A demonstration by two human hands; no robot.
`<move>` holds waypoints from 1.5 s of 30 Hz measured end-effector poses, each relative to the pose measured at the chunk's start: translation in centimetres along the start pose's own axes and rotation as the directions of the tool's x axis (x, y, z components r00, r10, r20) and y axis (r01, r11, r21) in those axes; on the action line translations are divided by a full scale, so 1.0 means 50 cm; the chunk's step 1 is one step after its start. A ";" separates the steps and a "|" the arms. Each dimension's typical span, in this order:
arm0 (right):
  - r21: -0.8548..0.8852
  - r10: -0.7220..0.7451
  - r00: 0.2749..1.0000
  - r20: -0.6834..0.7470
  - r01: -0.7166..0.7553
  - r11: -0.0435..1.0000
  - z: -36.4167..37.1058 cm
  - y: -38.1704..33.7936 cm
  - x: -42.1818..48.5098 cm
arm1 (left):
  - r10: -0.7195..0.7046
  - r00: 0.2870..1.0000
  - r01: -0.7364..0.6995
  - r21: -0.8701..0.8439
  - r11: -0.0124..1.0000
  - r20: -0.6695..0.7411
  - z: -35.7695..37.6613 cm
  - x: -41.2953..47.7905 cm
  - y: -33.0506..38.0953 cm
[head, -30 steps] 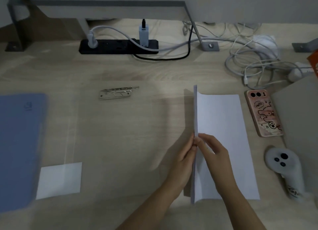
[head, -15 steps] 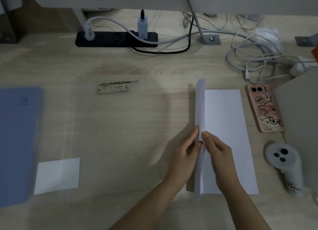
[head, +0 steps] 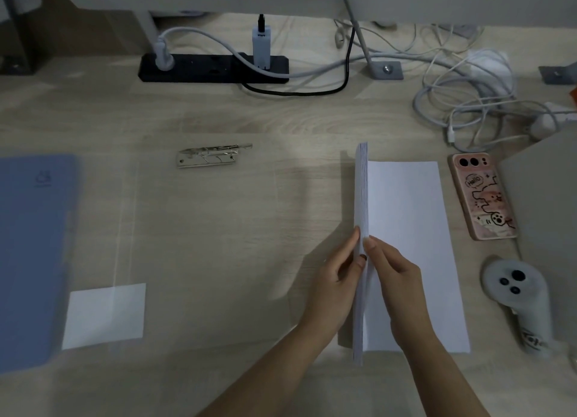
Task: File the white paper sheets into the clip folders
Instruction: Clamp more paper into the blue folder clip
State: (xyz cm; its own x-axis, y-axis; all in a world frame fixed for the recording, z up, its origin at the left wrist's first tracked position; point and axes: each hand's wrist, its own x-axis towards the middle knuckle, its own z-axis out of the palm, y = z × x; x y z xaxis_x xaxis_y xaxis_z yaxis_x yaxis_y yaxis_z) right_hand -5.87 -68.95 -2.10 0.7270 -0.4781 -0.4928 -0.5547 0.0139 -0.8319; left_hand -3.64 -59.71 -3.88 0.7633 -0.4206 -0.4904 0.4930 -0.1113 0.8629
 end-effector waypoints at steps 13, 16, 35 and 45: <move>0.007 -0.006 1.000 -0.019 0.006 1.000 0.000 0.005 0.005 | 0.013 1.000 -0.013 0.001 1.000 0.001 -0.001 -0.006 0.000; -0.029 -0.007 0.998 -0.061 0.006 1.000 0.004 0.008 0.008 | 0.011 1.000 -0.010 0.016 1.000 -0.020 -0.001 -0.008 -0.004; -0.172 -0.067 0.989 -0.135 0.043 0.984 0.002 0.001 0.000 | -0.089 0.970 0.162 0.328 0.931 -0.227 -0.012 0.036 0.032; -0.089 0.129 0.977 -0.168 -0.145 0.985 -0.032 -0.058 0.025 | 0.077 0.990 -0.073 0.034 0.997 -0.122 -0.199 -0.039 0.097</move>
State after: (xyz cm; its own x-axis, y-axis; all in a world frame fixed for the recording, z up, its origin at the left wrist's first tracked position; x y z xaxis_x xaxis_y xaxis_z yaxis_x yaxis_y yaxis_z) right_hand -4.01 -71.00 0.08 0.5712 -0.6129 -0.5460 -0.6884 0.0046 -0.7253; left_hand 1.41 -50.49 0.05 0.8440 -0.3150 -0.4341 0.4216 -0.1106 0.9000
